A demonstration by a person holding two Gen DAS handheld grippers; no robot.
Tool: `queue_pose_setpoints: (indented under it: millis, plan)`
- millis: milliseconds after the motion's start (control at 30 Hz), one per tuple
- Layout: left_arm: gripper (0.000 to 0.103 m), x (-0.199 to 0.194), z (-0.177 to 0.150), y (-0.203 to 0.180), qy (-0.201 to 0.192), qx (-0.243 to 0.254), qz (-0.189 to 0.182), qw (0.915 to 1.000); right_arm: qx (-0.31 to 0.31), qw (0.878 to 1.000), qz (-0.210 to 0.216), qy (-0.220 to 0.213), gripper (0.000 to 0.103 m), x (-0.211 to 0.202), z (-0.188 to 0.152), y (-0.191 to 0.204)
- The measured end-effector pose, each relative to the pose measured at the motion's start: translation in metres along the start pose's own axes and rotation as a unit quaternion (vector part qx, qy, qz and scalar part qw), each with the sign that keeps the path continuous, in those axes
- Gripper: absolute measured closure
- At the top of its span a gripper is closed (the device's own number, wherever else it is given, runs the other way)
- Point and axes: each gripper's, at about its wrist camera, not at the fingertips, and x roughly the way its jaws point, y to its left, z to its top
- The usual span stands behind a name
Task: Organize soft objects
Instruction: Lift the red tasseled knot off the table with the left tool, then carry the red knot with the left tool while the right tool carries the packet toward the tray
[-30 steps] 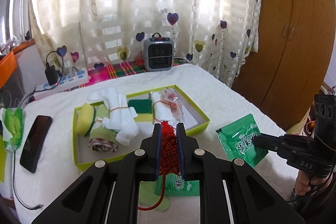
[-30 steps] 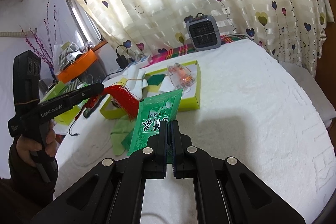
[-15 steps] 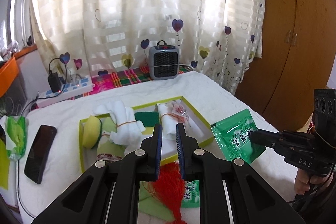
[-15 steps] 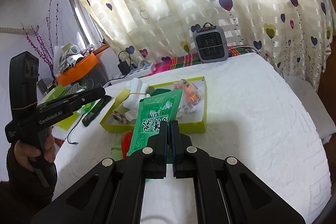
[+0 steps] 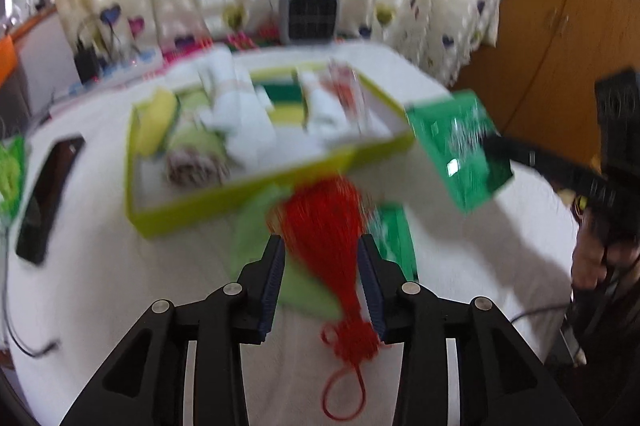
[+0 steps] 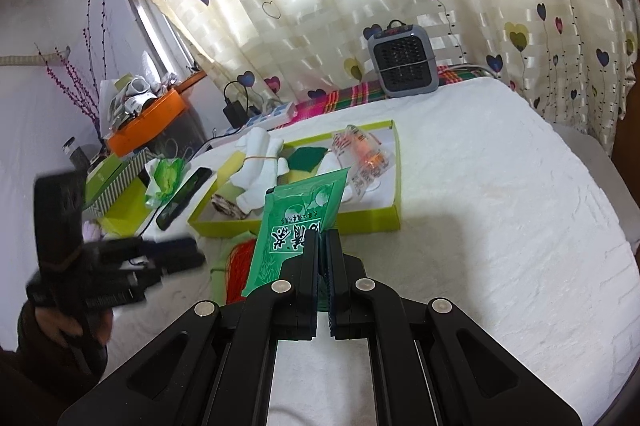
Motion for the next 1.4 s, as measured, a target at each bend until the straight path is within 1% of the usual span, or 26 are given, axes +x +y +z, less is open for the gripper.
queue_pose_setpoints:
  millis: [67, 200, 300, 400, 500, 633, 700, 733, 767, 800, 867, 1033, 1200, 1400]
  plan:
    - [0.067, 0.008, -0.008, -0.005, 0.020, 0.004, -0.003, 0.9998, 0.000, 1.000, 0.001, 0.002, 0.100, 0.001, -0.002, 0.001]
    - [0.066, 0.019, -0.014, -0.011, 0.036, 0.000, -0.004, 0.9993, 0.003, 1.000, 0.001, 0.003, 0.100, 0.000, -0.004, 0.001]
    - [0.066, 0.030, -0.017, -0.016, 0.054, 0.008, 0.017, 0.9983, 0.005, 1.000, 0.000, 0.003, 0.100, -0.001, -0.006, 0.000]
    - [0.066, 0.033, -0.019, -0.018, 0.059, 0.004, 0.016, 0.9981, 0.006, 1.000, -0.001, 0.002, 0.100, -0.002, -0.006, 0.000]
    - [0.066, 0.037, -0.020, -0.019, 0.063, 0.011, 0.027, 0.9976, 0.009, 1.000, 0.000, 0.001, 0.100, -0.002, -0.006, -0.002]
    - [0.067, 0.038, -0.021, -0.025, 0.061, 0.026, 0.045, 0.9968, 0.011, 1.000, 0.001, 0.002, 0.100, -0.002, -0.007, -0.003]
    - [0.067, 0.036, -0.022, -0.026, 0.059, 0.028, 0.048, 0.9967, 0.013, 1.000, 0.001, 0.002, 0.100, -0.001, -0.007, -0.003]
    - [0.069, 0.036, -0.022, -0.026, 0.058, 0.029, 0.050, 0.9967, 0.013, 1.000, 0.001, 0.002, 0.100, -0.001, -0.007, -0.003]
    - [0.075, 0.037, -0.021, -0.027, 0.058, 0.033, 0.057, 0.9962, 0.013, 1.000, 0.001, 0.002, 0.100, -0.001, -0.007, -0.004]
    - [0.078, 0.037, -0.022, -0.027, 0.057, 0.039, 0.065, 0.9955, 0.013, 1.000, 0.001, 0.002, 0.100, -0.001, -0.007, -0.004]
    - [0.088, 0.036, -0.021, -0.026, 0.057, 0.040, 0.069, 0.9952, 0.014, 1.000, 0.001, 0.001, 0.100, -0.001, -0.007, -0.005]
    - [0.091, 0.033, -0.022, -0.024, 0.049, 0.032, 0.061, 0.9964, 0.016, 1.000, 0.000, 0.000, 0.100, -0.002, -0.008, -0.006]
    - [0.091, 0.027, -0.020, -0.022, 0.039, 0.024, 0.055, 0.9974, 0.016, 1.000, 0.001, -0.001, 0.100, -0.003, -0.007, -0.006]
    - [0.091, 0.009, -0.014, -0.023, 0.013, 0.021, 0.048, 0.9986, 0.016, 1.000, 0.001, -0.004, 0.100, -0.005, -0.007, -0.005]
